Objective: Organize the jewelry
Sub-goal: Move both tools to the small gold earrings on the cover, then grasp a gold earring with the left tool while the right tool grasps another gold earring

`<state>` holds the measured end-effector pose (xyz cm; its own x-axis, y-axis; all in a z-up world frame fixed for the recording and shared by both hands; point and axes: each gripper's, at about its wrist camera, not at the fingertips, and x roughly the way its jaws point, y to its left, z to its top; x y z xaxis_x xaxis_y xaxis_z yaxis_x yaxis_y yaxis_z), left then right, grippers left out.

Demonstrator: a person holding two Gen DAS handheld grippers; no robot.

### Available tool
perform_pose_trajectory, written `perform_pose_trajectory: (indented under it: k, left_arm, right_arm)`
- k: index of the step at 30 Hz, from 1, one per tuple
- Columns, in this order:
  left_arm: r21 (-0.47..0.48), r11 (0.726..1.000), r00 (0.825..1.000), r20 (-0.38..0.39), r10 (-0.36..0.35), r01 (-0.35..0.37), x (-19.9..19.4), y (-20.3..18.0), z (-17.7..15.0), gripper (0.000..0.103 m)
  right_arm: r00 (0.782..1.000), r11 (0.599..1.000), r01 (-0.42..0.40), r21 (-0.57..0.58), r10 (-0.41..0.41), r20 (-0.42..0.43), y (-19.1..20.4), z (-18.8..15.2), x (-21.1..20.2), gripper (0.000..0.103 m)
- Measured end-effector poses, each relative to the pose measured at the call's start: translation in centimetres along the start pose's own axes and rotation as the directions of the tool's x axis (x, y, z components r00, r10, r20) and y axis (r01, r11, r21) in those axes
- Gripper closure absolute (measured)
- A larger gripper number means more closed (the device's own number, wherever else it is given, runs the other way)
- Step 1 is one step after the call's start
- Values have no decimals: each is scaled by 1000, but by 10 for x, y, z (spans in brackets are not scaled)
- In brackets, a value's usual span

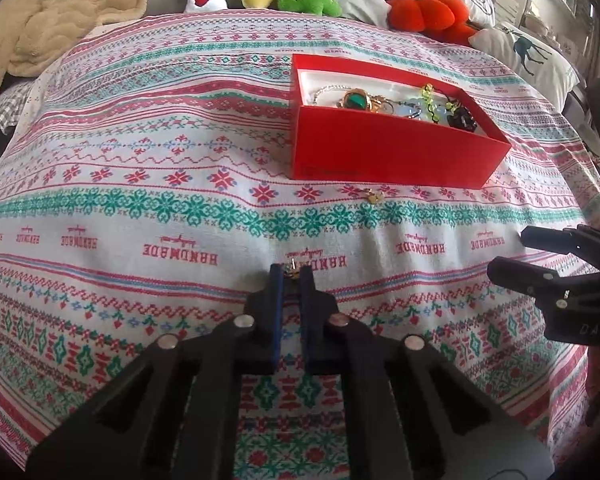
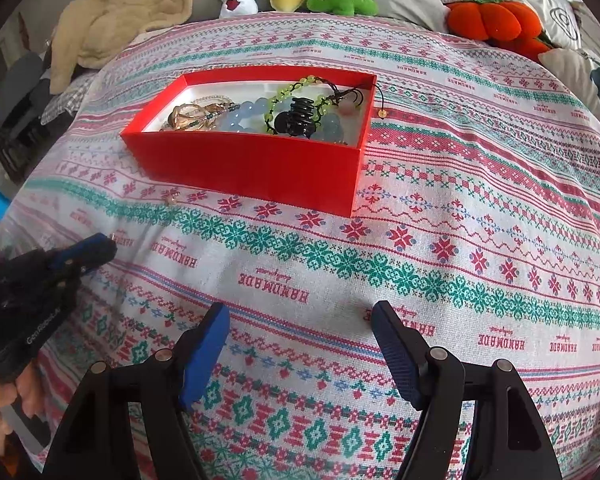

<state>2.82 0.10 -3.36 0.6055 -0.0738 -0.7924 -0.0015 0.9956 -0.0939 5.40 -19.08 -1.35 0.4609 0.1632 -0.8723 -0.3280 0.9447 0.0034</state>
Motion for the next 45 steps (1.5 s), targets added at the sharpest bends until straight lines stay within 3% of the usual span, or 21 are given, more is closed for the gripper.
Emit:
perform_pose_trajectory:
  k: [11,23,28,38,45]
  left_arm:
    - [-88,995,999,-32,36,-39,-12,27,3,96]
    - [-101,994,999,-39,28,-32,-15,39,0,96]
    - [-109,994,999,-41,16,-20,-15,42,-2,96]
    - [-113,993,999,-41,13,-17,-17,47,-6,96]
    - [-114,993,999,-43,19,-23,-17,46,-7,96]
  right_arm:
    - [1000,999,-14,-40,15,4,34,18,10,28]
    - [1000,992,-18,-125,18,1,82,40,37,29]
    - [1000,989,-23,-143,25,13,93,42,44,43]
    - [999,989,-32,-147,35,21,101,51,49,62]
    - [998,989,-59,-133,62,18,99,54,49,90]
